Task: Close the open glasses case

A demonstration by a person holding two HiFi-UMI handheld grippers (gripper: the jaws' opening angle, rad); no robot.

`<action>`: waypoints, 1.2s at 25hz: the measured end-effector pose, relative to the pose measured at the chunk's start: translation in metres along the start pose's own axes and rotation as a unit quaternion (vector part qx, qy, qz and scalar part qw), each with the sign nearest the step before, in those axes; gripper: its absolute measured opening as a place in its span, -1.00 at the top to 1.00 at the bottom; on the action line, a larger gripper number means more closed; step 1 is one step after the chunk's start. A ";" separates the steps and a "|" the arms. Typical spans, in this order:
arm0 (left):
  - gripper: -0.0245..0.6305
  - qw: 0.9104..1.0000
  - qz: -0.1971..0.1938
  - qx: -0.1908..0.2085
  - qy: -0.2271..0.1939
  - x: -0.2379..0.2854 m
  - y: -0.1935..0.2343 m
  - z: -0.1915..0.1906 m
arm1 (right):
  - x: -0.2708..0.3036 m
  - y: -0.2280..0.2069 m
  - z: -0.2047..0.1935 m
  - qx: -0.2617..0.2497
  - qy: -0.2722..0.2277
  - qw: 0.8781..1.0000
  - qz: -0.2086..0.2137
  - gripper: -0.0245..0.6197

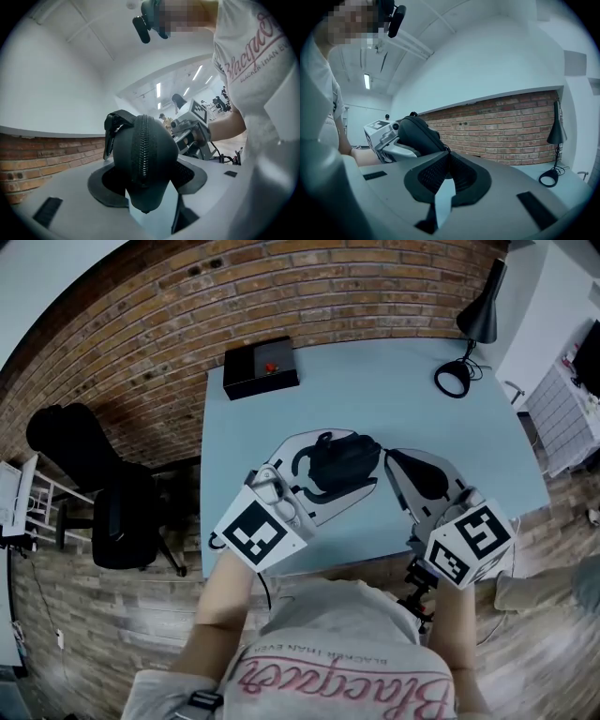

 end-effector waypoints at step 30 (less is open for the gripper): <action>0.13 0.973 0.013 -0.192 -0.129 -0.015 0.020 -0.013 | -0.005 -0.013 -0.018 0.015 0.016 0.998 -0.055 0.87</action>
Point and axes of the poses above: the fingertips, and each gripper's own axes: x forward along the fingers, y to its left, z out of its top, the point moved 1 cm from there along -x, backward along the fingers, and after that the axes turned 14 degrees about -y, right-handed, at the moved point
